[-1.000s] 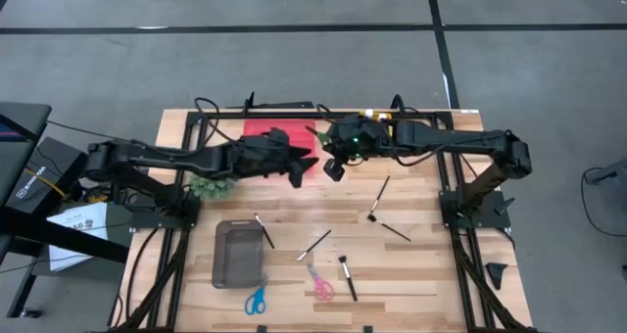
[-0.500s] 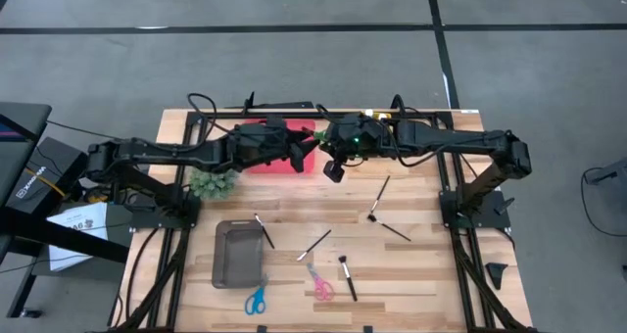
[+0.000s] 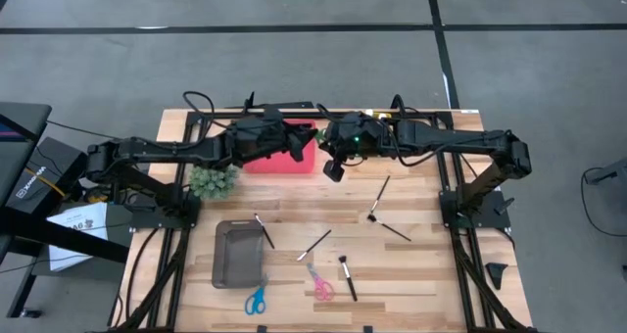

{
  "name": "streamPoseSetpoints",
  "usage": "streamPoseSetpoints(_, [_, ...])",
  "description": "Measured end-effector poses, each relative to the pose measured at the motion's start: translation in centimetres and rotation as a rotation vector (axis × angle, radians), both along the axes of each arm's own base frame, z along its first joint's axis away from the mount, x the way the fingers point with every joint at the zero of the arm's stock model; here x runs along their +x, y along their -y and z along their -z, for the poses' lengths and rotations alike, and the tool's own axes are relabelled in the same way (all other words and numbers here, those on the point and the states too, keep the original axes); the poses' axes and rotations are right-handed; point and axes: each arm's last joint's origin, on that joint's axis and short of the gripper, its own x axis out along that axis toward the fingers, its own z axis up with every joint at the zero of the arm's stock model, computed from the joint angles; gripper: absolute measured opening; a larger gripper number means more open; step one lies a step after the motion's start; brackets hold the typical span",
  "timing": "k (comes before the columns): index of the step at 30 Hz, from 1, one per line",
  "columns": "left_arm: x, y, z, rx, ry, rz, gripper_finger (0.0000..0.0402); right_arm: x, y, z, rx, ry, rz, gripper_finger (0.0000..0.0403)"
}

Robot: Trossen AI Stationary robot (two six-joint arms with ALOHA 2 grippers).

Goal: Pick & Place Paint Supplies
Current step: Put the green scissors into the black bin

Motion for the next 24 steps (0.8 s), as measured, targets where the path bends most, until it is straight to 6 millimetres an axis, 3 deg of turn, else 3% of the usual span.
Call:
streamPoseSetpoints(4, [-0.09,-0.45,0.01,-0.025,0.012,-0.005,0.0121,-0.01,0.02,0.0,-0.002,-0.001,0.0,0.0])
streamPoseSetpoints(9, [-0.09,-0.46,0.01,-0.027,0.013,-0.002,0.0019,-0.02,0.03,0.02,-0.002,-0.003,0.0,0.0])
streamPoseSetpoints(15, [-0.09,-0.46,-0.04,-0.027,0.018,-0.002,0.0004,0.04,-0.14,-0.03,0.002,0.005,0.002,0.0014])
streamPoseSetpoints(24, [-0.19,-0.72,0.09,-0.014,0.0,-0.054,0.0001,0.22,-0.24,-0.23,0.067,0.055,0.023,0.0088])
